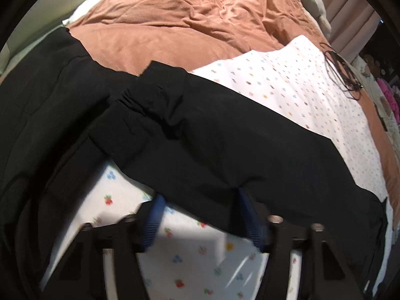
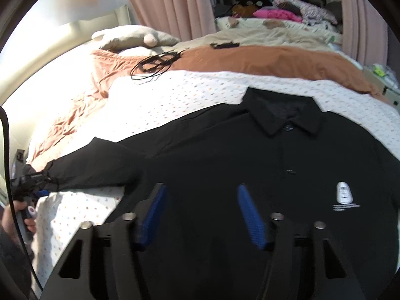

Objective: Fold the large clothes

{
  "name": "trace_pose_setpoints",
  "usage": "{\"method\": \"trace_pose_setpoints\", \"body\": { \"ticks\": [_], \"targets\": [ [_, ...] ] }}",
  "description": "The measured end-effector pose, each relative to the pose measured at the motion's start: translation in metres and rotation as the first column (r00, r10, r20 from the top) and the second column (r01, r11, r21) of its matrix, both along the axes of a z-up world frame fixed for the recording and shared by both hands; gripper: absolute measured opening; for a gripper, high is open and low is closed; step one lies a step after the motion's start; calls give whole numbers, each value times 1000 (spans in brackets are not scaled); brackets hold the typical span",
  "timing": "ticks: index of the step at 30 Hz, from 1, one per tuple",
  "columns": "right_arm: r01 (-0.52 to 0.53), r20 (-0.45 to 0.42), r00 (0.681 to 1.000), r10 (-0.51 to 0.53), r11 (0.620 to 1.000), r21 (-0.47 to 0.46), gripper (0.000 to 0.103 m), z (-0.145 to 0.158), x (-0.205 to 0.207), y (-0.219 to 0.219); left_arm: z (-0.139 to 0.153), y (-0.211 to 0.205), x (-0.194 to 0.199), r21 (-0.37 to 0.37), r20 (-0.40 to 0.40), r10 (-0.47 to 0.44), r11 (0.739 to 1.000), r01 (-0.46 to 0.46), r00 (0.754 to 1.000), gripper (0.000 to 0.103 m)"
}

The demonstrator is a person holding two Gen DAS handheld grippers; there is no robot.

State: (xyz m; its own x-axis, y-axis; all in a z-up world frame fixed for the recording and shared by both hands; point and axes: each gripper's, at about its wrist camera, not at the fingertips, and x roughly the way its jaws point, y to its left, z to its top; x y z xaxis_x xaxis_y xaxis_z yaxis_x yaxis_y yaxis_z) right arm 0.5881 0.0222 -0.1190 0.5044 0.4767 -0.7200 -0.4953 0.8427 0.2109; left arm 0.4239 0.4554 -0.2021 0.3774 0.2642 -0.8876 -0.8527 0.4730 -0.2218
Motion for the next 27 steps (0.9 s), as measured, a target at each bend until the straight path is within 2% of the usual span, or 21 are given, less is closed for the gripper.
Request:
{"method": "trace_pose_setpoints", "body": {
  "ticks": [2,4,6,8,13,20,23,27],
  "targets": [
    [-20,-28,999,21,1000,23,43,-6,7,13,3,5,-2,-25,43,6,1000,-5,999,2],
    [-28,-52,998,30,999,29,40,-13,14,25,14,6,-5,-12,96,-3,1000,4,995,2],
    [-35,-77,996,37,999,27,36,-21,21,38,35,1,-7,43,146,-39,999,33,989,2],
    [-42,-112,993,45,999,32,31,-31,28,51,58,-3,-8,88,193,-78,994,62,978,2],
    [-42,-185,981,53,997,64,23,-55,36,73,116,-12,1,179,274,-166,977,120,947,2],
    [-30,-236,970,60,991,128,23,-75,37,96,189,-47,27,294,357,-320,930,220,877,1],
    [-26,-278,959,56,994,109,22,-89,38,103,212,-66,42,322,376,-383,908,269,844,1],
    [-26,-300,952,57,994,106,22,-80,32,94,240,-100,58,377,387,-471,866,330,793,1]
  ]
}}
